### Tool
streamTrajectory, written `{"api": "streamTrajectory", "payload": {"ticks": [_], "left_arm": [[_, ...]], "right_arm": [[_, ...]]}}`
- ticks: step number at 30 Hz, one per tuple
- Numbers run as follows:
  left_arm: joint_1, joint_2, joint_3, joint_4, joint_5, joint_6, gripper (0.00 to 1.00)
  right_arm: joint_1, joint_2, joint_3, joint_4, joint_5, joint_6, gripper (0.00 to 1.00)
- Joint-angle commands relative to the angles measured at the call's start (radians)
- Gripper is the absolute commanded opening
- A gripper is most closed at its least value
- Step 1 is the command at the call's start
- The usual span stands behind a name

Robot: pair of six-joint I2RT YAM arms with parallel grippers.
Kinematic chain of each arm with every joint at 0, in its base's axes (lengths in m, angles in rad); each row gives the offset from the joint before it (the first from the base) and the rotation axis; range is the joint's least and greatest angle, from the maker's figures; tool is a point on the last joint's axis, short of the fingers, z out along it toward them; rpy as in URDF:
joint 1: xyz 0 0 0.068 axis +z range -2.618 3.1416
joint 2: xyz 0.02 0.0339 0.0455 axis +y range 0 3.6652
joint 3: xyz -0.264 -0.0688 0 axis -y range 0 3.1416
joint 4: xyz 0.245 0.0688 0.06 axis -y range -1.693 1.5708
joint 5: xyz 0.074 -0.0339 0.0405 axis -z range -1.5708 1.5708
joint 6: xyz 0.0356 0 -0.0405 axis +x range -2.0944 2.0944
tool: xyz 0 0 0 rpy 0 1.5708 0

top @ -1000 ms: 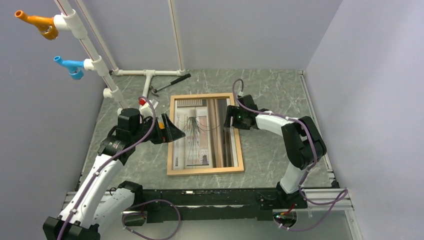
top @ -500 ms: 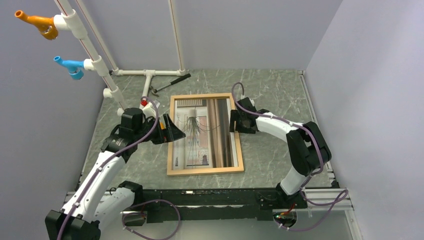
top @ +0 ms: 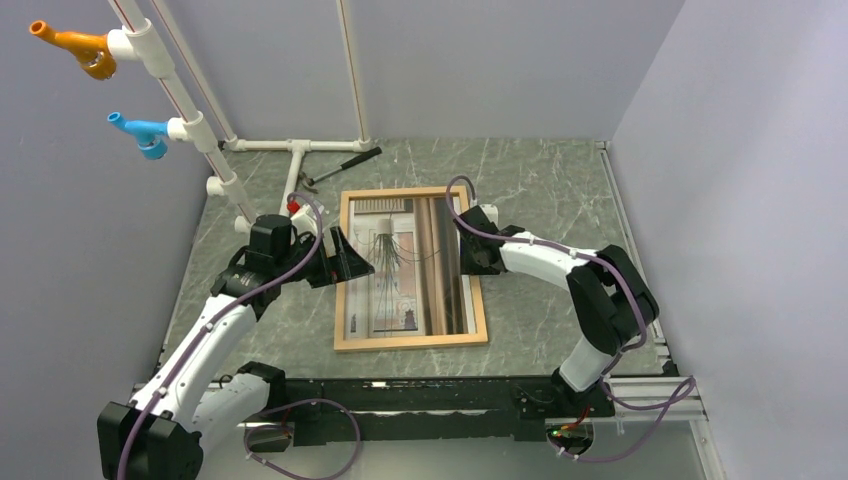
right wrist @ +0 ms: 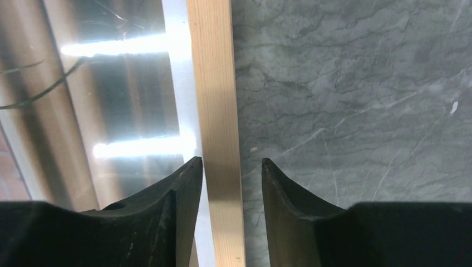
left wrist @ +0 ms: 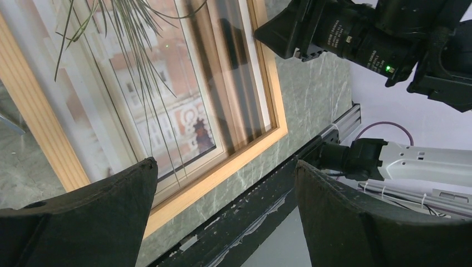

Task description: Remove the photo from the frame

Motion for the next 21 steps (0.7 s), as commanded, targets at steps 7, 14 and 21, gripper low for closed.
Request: {"api": "streamTrajectory", "payload": {"ticks": [7, 14, 21], "left_arm": [[0.001, 0.0, -0.009, 0.045, 0.018, 0.001, 0.93], [0.001, -0.005, -0.008, 0.029, 0.006, 0.01, 0.93], [0.001, 0.008, 0.03, -0.083, -0.114, 0.052, 0.94]], "right_arm": [[0.01, 0.038, 0.002, 0.044, 0.019, -0.01, 0.31], [0.009, 0.028, 0.001, 0.069, -0.013, -0.04, 0.14], [0.01, -0.003, 0.027, 0.045, -0.022, -0.039, 0.0]]}}
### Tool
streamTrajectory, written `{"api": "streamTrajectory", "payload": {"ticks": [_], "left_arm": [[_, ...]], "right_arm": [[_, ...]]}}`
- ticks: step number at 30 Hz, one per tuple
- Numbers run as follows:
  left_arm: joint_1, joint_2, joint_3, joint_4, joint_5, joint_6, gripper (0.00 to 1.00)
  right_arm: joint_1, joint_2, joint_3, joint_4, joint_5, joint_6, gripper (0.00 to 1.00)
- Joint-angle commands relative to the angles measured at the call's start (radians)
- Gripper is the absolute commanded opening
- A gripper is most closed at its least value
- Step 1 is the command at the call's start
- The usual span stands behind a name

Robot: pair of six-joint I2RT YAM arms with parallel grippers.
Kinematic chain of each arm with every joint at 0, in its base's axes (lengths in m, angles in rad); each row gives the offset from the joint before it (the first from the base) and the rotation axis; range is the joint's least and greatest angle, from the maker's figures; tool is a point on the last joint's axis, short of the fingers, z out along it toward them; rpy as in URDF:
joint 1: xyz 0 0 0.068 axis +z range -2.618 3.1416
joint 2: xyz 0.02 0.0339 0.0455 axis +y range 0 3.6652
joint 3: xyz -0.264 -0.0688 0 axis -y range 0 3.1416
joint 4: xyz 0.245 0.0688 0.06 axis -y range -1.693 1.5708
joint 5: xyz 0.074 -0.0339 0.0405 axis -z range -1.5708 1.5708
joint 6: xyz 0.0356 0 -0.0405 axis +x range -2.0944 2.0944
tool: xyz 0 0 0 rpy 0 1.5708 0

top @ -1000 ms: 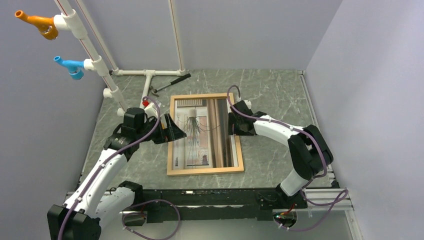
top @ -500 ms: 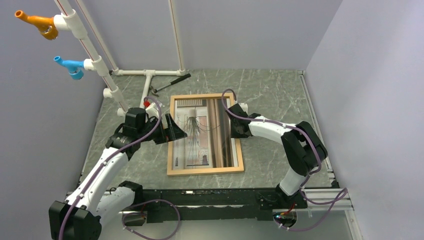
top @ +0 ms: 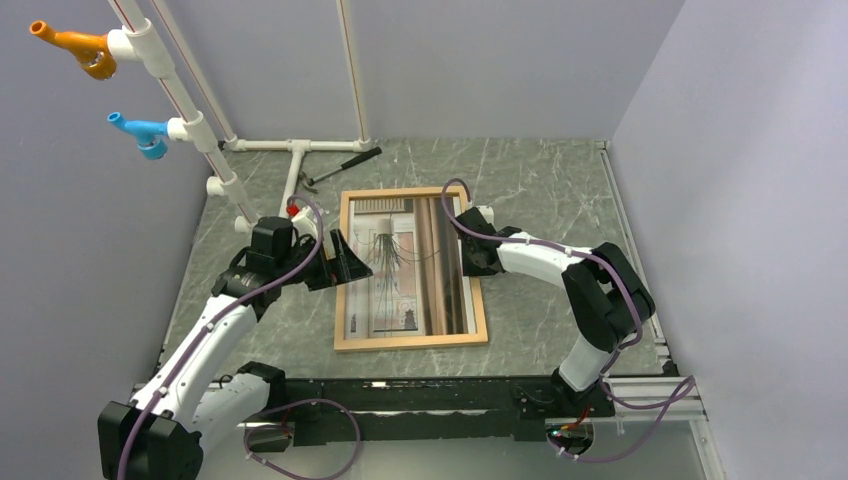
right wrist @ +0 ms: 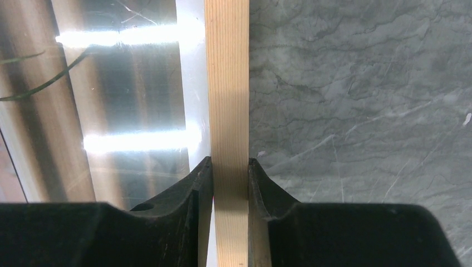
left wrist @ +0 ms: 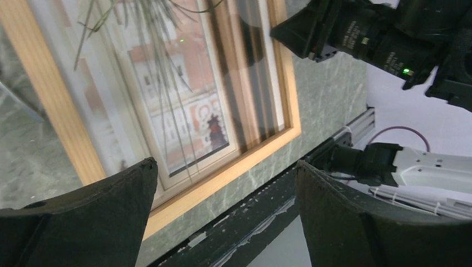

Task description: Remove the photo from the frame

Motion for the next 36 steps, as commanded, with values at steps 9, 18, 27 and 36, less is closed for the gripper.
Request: {"api": "streamTrajectory", "payload": {"ticks": [9, 18, 27, 36], "left_arm": [[0.001, 0.066, 0.09, -0.189, -0.393, 0.047, 0.92], [0.001, 0.247, 0.039, -0.106, -0.468, 0.047, 0.84], [-0.019, 0.382, 0.014, 0.006, -0.467, 0.057, 0.77], [-0.037, 0.441, 0.044, 0.017, -0.469, 0.058, 0.59]], "right_arm": [[0.0, -0.102, 0.035, 0.009, -0.042, 0.012, 0.0], [-0.003, -0.143, 0.026, 0.019, -0.094, 0.022, 0.0], [-0.002, -0.147, 0.02, 0.025, -0.11, 0.015, 0.0], [-0.004, -0.141, 0.013, 0.04, -0.134, 0.02, 0.0]]}}
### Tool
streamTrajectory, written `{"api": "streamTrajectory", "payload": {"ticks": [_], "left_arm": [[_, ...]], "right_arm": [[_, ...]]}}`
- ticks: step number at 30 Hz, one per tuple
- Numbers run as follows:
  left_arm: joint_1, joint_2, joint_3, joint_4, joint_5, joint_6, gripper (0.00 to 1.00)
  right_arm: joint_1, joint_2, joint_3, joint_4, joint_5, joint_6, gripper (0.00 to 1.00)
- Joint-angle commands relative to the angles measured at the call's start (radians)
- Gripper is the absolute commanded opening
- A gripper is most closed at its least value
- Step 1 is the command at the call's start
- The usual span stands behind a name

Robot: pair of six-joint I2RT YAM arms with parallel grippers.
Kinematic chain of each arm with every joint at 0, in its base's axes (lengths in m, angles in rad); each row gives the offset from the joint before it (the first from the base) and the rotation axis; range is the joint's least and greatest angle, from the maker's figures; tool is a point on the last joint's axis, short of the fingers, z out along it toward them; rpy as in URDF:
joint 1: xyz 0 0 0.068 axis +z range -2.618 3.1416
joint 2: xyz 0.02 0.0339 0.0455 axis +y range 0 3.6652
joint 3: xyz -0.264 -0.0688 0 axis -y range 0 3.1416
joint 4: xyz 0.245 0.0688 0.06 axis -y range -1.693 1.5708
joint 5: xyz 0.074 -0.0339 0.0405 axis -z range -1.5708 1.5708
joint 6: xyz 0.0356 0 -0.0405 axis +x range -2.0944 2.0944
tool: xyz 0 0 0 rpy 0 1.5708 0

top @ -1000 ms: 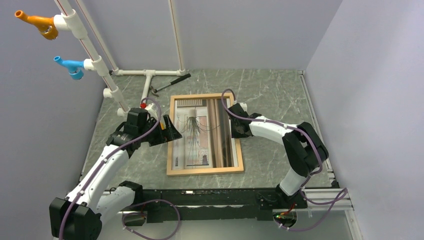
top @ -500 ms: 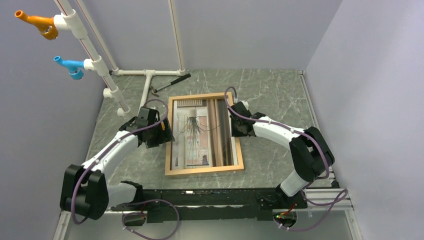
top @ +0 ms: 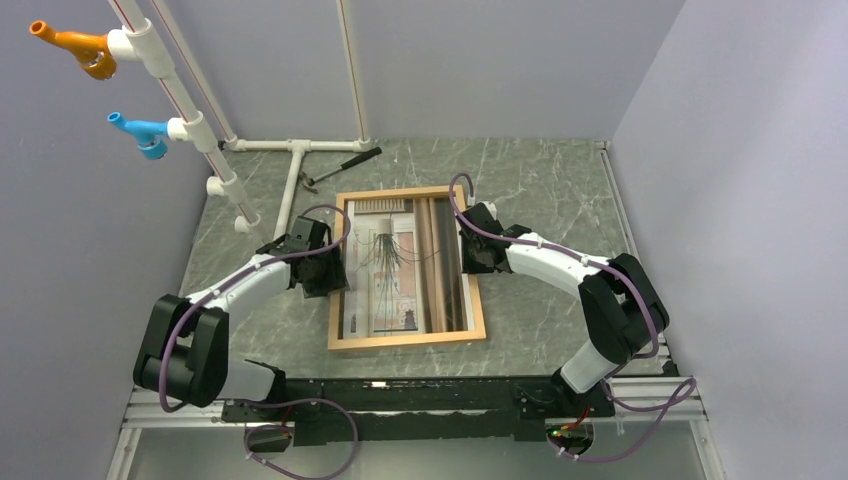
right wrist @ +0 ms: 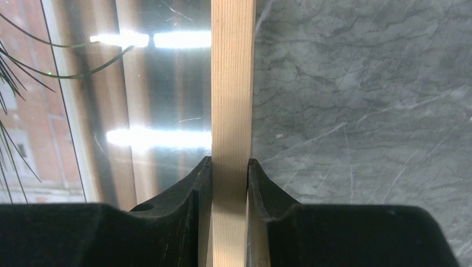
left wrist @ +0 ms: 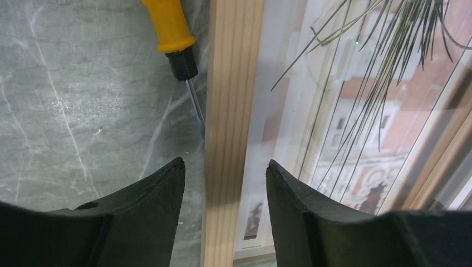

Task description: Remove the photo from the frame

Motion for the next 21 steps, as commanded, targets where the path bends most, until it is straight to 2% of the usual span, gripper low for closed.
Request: {"api": "streamTrajectory", "payload": {"ticks": [1, 4, 6, 9, 12, 14, 17, 21], "left_arm": [[-0.006, 0.01, 0.034, 0.042, 0.005, 0.011, 0.58], [-0.006, 0.019, 0.039, 0.042, 0.021, 0.004, 0.58], [-0.006, 0.018, 0.041, 0.043, 0.023, 0.004, 0.52], [-0.006, 0.0, 0.042, 0.053, 0.033, 0.003, 0.39], [-0.006, -0.025, 0.051, 0.056, 0.045, 0.011, 0.23], [-0.007, -0.037, 0.062, 0.058, 0.067, 0.022, 0.17], [-0.009, -0.043, 0.094, 0.045, 0.101, 0.036, 0.0], [-0.041, -0.051, 0.154, 0.025, 0.122, 0.03, 0.0]], "right_arm": [[-0.001, -0.051, 0.014, 0.07, -0.057, 0.018, 0.0], [-0.001, -0.052, 0.015, 0.07, -0.063, 0.018, 0.0], [-0.001, -0.053, 0.016, 0.07, -0.072, 0.018, 0.0], [-0.001, -0.051, 0.016, 0.069, -0.078, 0.017, 0.0], [-0.001, -0.052, 0.016, 0.069, -0.074, 0.015, 0.0], [0.0, -0.053, 0.017, 0.066, -0.072, 0.012, 0.0], [0.0, -0.046, 0.03, 0.055, -0.062, 0.008, 0.0], [-0.006, -0.03, 0.053, 0.029, -0.022, -0.001, 0.0]]}}
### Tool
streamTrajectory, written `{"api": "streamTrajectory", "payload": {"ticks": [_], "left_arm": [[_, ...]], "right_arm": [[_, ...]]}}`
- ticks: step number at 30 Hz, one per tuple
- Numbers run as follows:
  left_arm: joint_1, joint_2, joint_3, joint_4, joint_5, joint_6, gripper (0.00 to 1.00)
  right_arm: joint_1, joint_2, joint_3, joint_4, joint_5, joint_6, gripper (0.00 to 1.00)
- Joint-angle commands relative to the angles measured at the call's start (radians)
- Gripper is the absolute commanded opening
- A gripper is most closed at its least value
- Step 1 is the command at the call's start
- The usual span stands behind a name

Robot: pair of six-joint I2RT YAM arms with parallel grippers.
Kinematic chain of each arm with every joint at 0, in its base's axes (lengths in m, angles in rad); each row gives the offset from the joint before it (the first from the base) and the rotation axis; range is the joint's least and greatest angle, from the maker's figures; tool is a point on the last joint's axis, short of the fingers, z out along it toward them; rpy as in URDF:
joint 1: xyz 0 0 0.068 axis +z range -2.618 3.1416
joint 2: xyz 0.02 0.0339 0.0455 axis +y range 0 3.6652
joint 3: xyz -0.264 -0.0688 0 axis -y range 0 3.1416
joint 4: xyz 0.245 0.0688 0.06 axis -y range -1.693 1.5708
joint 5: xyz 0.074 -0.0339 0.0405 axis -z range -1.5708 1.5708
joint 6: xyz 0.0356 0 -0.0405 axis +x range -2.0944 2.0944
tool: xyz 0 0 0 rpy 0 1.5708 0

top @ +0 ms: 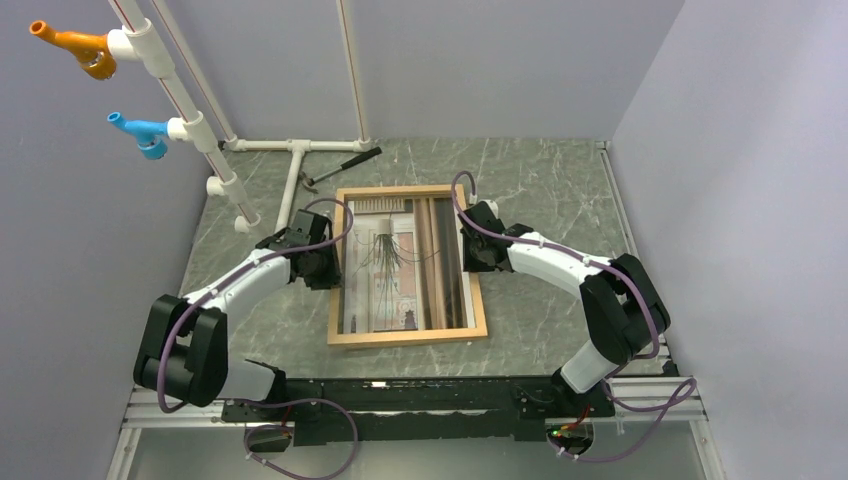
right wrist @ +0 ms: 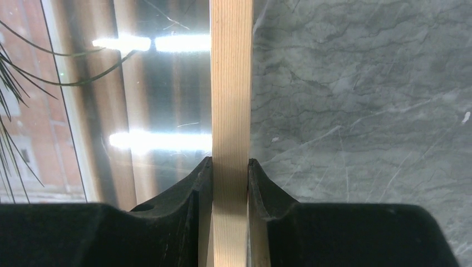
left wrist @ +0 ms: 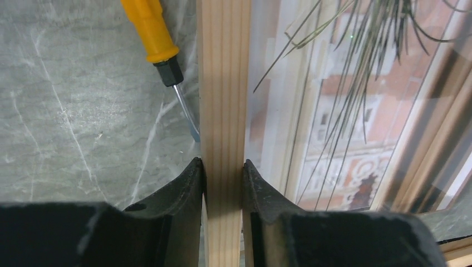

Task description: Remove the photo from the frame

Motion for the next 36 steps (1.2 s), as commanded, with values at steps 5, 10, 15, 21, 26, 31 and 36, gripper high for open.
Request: {"api": "streamTrajectory", "payload": {"ticks": [5, 10, 15, 21, 26, 31, 36], "left_arm": [[-0.07, -0.037, 0.196, 0.045, 0.123, -0.095, 0.0], [-0.134, 0.032, 0.271, 0.064, 0.082, -0.163, 0.0], [-0.228, 0.138, 0.385, 0.036, 0.021, -0.2, 0.0], [-0.28, 0.189, 0.435, 0.026, -0.07, -0.235, 0.0], [-0.289, 0.224, 0.465, -0.004, -0.154, -0.173, 0.0], [-0.354, 0.251, 0.491, 0.017, -0.216, -0.207, 0.0], [-0.457, 0.379, 0.659, -0.103, -0.353, -0.312, 0.0]], "right_arm": [[-0.029, -0.004, 0.089, -0.032, 0.073, -0.017, 0.44], [-0.061, -0.02, 0.15, -0.163, 0.227, -0.031, 0.88], [-0.088, -0.138, 0.13, -0.226, 0.348, -0.012, 0.99], [-0.265, -0.242, 0.07, -0.243, 0.355, -0.008, 1.0], [-0.347, -0.338, 0.027, -0.178, 0.268, -0.057, 1.0], [-0.345, -0.421, 0.034, -0.176, 0.216, -0.079, 1.0], [-0.33, -0.5, 0.072, -0.253, 0.144, -0.05, 1.0]]}}
